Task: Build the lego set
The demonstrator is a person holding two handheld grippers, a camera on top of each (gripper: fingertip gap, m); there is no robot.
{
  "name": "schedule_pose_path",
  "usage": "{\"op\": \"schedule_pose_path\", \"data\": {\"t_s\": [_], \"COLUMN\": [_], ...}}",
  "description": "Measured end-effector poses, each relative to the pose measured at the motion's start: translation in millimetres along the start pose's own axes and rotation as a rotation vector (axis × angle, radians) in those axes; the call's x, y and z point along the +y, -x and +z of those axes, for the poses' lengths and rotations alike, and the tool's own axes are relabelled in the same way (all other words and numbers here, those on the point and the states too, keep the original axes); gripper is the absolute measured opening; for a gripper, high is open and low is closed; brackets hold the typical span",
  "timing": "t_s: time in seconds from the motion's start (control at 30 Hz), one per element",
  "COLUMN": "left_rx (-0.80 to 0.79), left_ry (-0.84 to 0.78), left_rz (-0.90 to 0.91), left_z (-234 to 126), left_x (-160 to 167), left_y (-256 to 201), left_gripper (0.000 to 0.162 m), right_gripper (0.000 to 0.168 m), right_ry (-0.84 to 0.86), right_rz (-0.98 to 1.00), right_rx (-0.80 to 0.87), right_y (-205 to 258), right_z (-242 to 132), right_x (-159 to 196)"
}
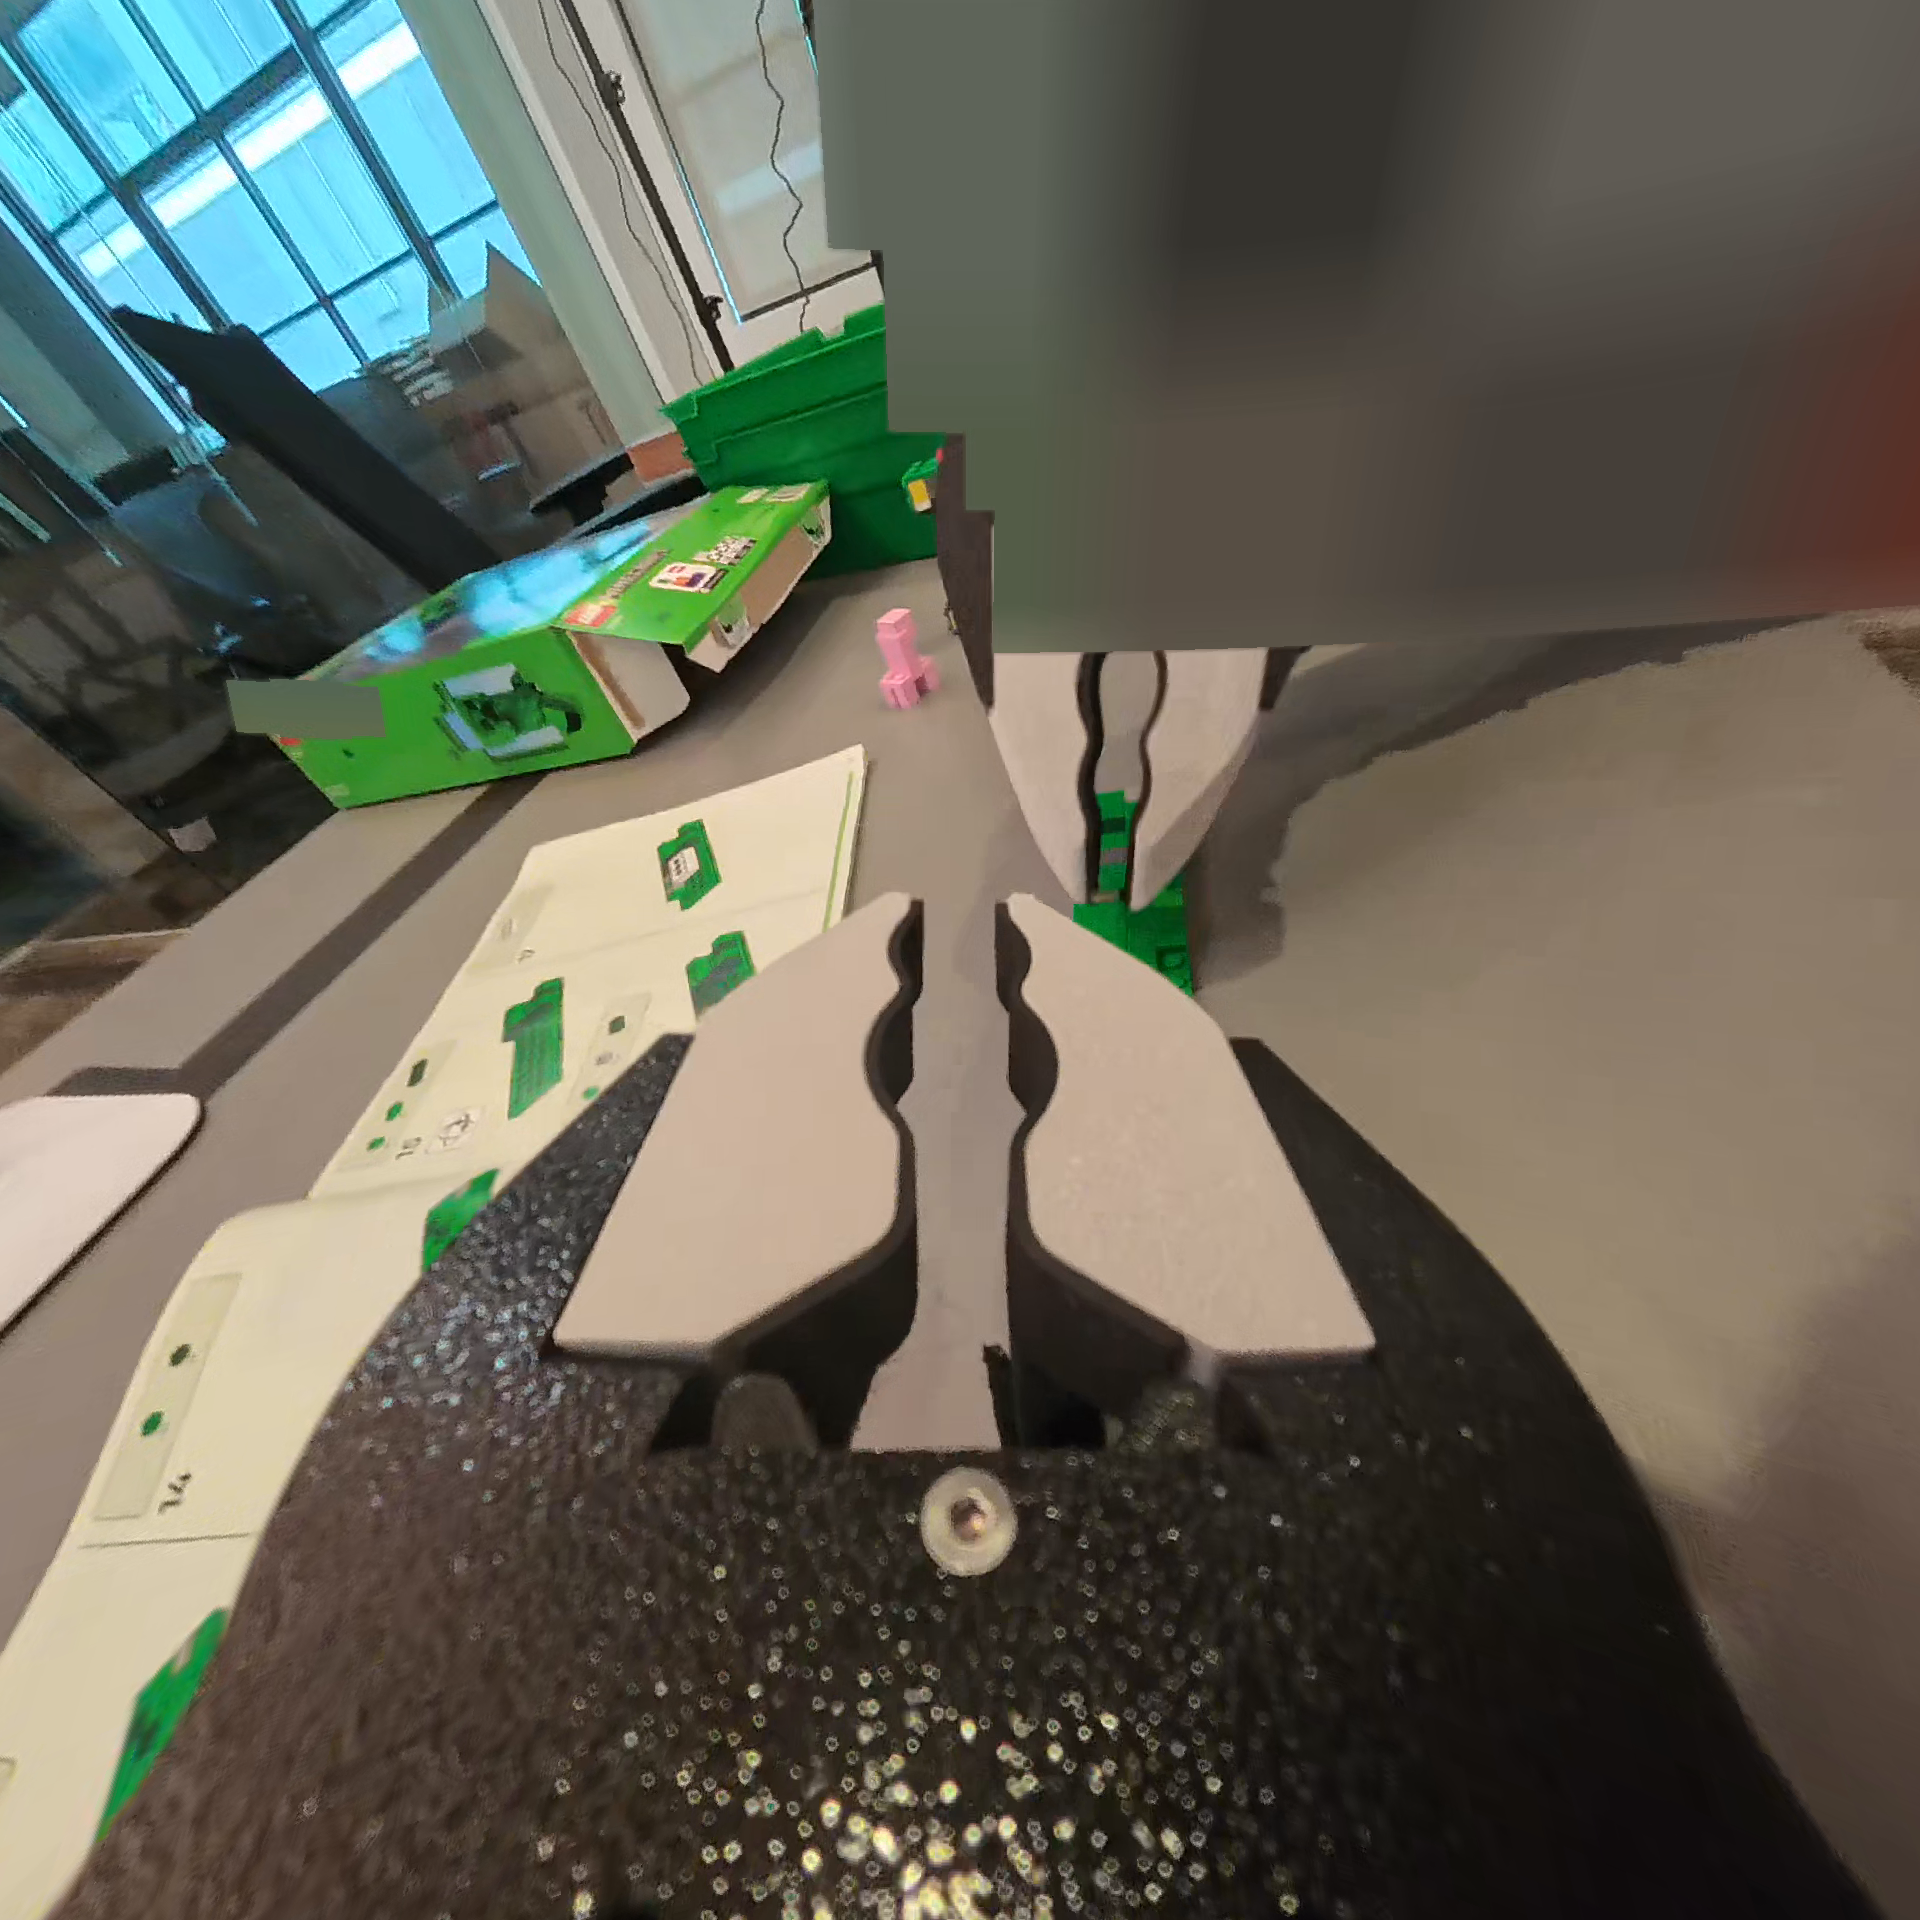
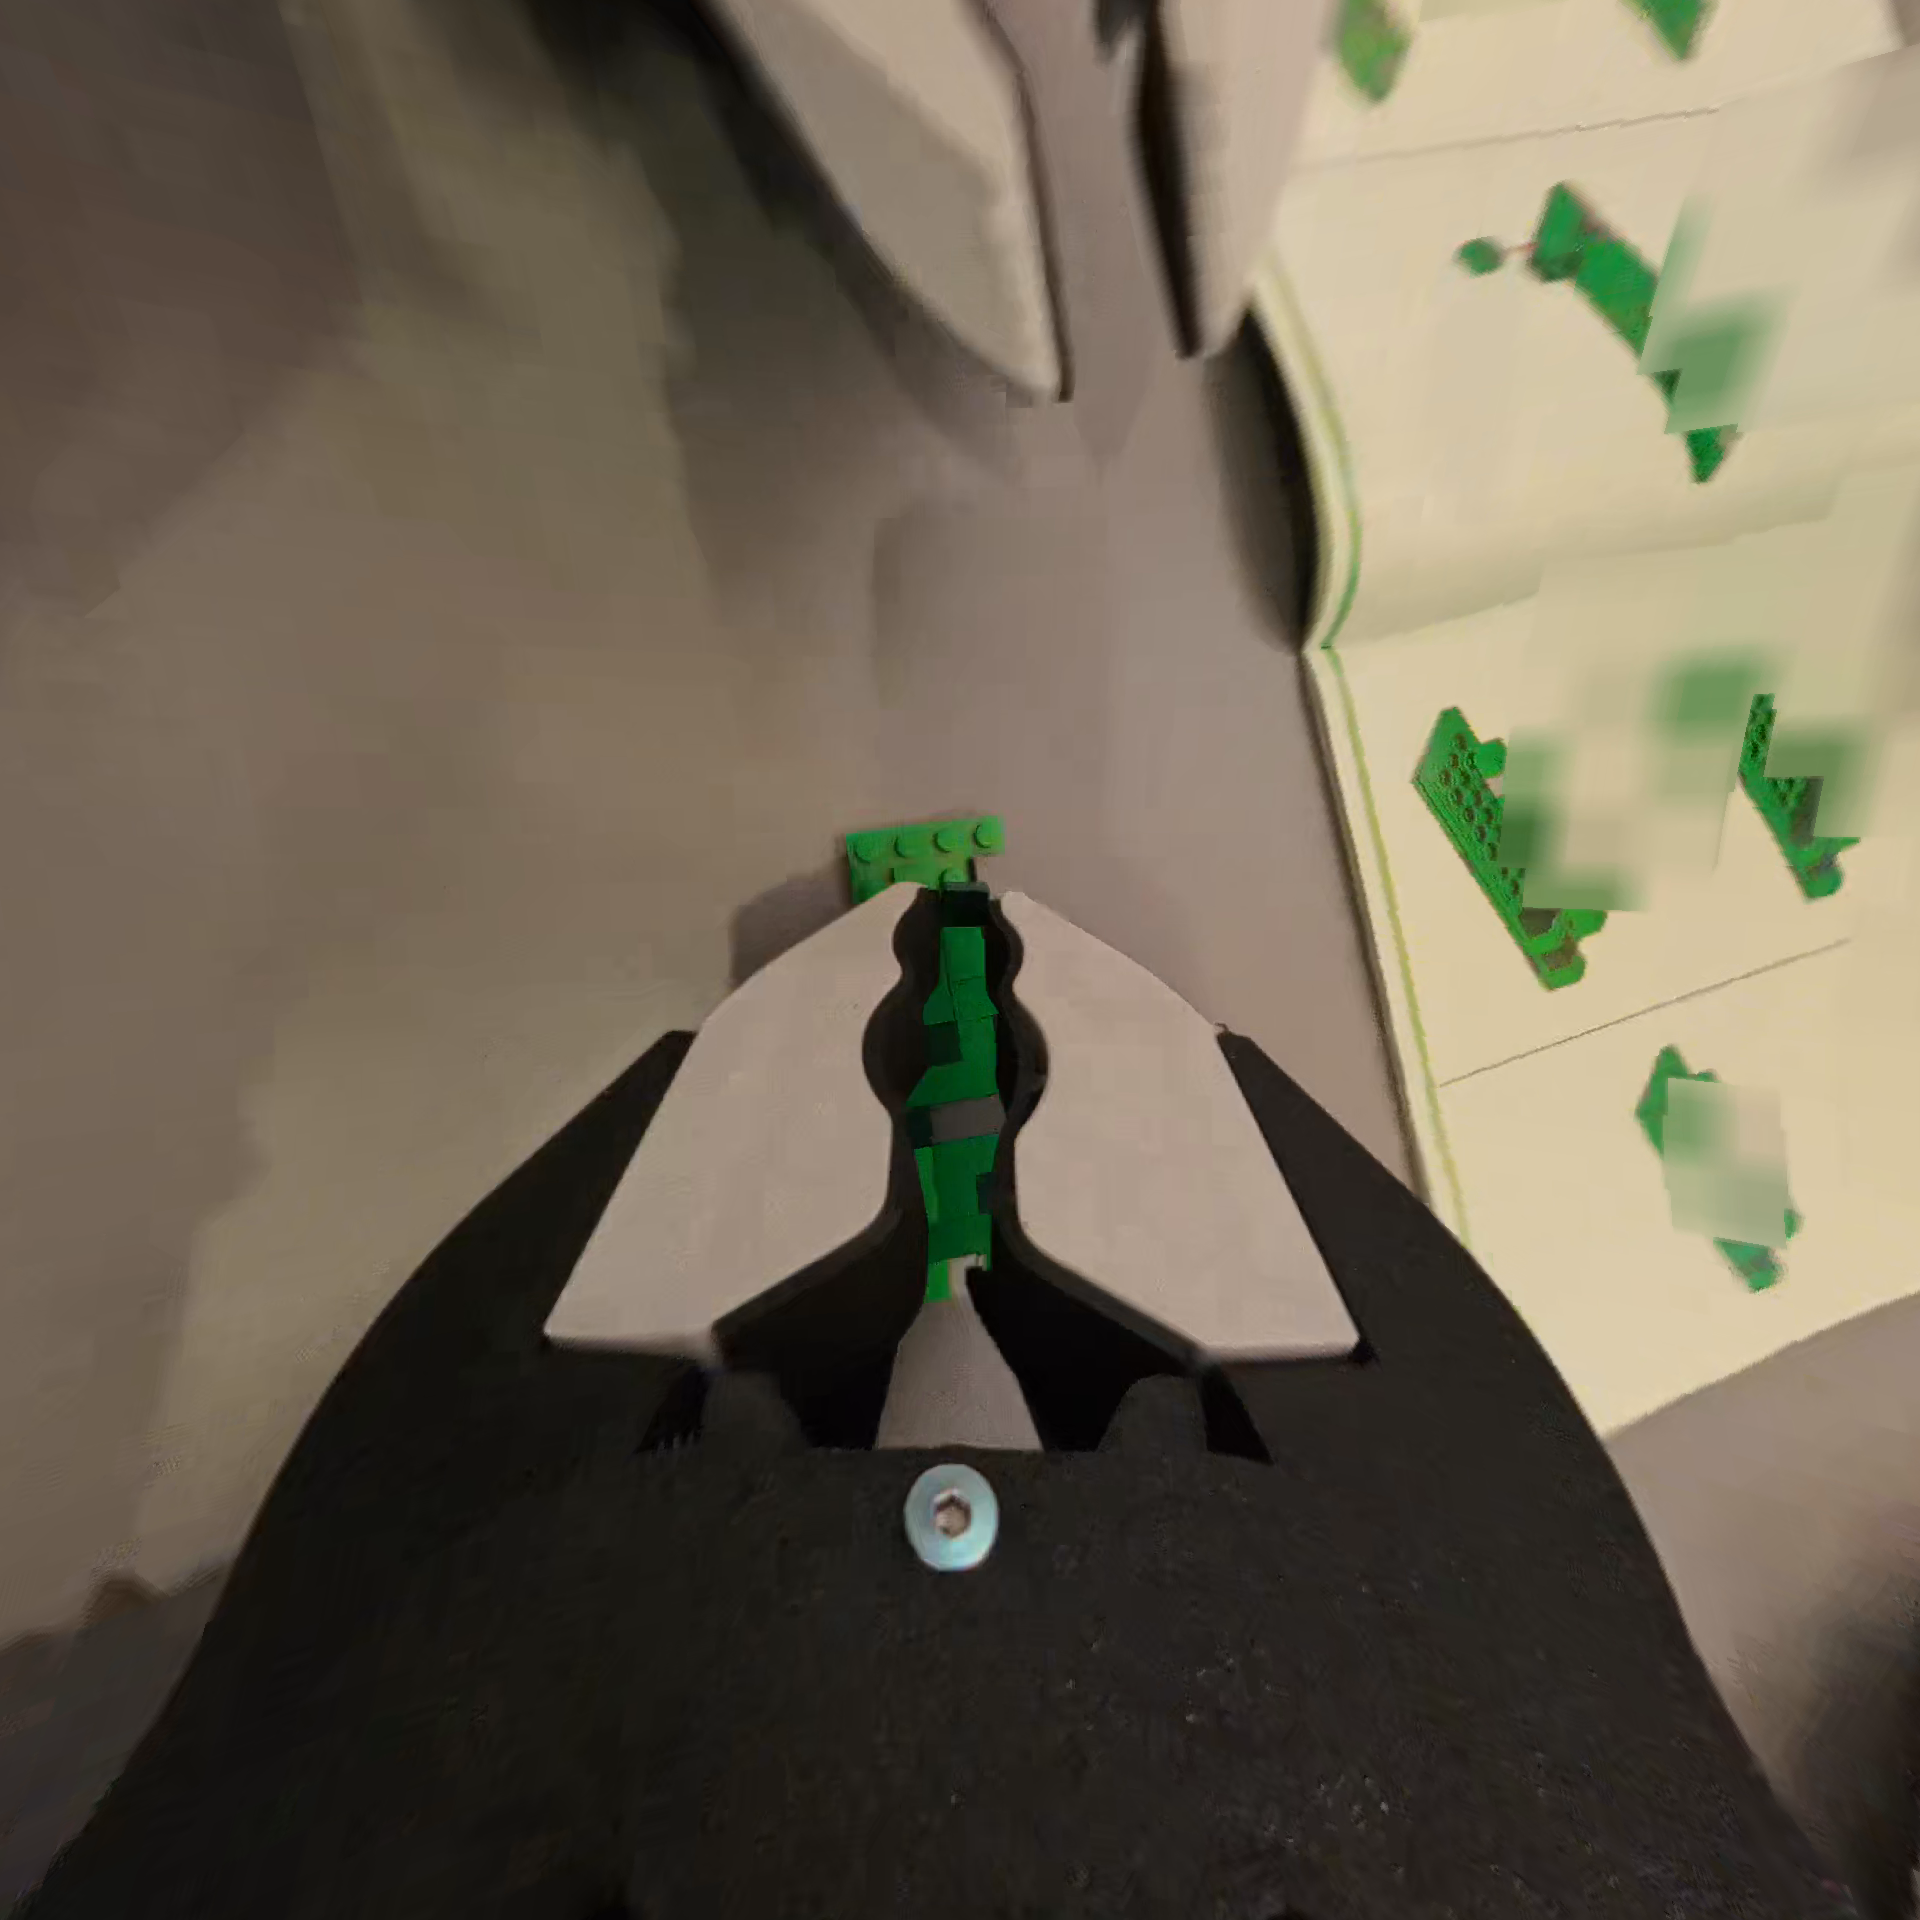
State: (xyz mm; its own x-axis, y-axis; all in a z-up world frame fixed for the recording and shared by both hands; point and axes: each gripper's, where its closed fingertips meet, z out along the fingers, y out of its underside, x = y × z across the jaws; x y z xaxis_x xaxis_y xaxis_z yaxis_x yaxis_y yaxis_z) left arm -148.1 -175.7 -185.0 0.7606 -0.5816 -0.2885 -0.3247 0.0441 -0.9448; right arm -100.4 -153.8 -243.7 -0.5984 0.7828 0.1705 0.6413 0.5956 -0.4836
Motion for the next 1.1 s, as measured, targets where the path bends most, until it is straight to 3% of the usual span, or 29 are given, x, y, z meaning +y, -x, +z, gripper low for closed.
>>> {"op": "schedule_pose_path", "data": {"t_s": [0.13,0.47,0.63,0.9,1.1], "left_rx": [0.006,0.044,0.074,0.142,0.238], "left_ry": [-0.002,0.017,0.066,0.159,0.427], "left_rz": [-0.025,-0.041,-0.081,-0.113,-0.154], "left_z": [-1,1,5,15,46], "left_x": [1,3,8,16,43], "left_y": [1,-4,-9,-23,-39], "left_gripper": [0.01,0.009,0.016,0.025,0.054], "right_gripper": [0.008,0.008,0.009,0.028,0.044], "right_ry": [0.178,0.253,0.275,0.209,-0.07], "right_rz": [-0.143,-0.138,-0.147,-0.078,0.136], "right_rx": [0.001,-0.085,-0.083,-0.077,-0.028], "right_y": [-2,2,1,2,-1], "right_z": [9,8,9,-2,-19], "right_x": [10,12,13,19,37]}}
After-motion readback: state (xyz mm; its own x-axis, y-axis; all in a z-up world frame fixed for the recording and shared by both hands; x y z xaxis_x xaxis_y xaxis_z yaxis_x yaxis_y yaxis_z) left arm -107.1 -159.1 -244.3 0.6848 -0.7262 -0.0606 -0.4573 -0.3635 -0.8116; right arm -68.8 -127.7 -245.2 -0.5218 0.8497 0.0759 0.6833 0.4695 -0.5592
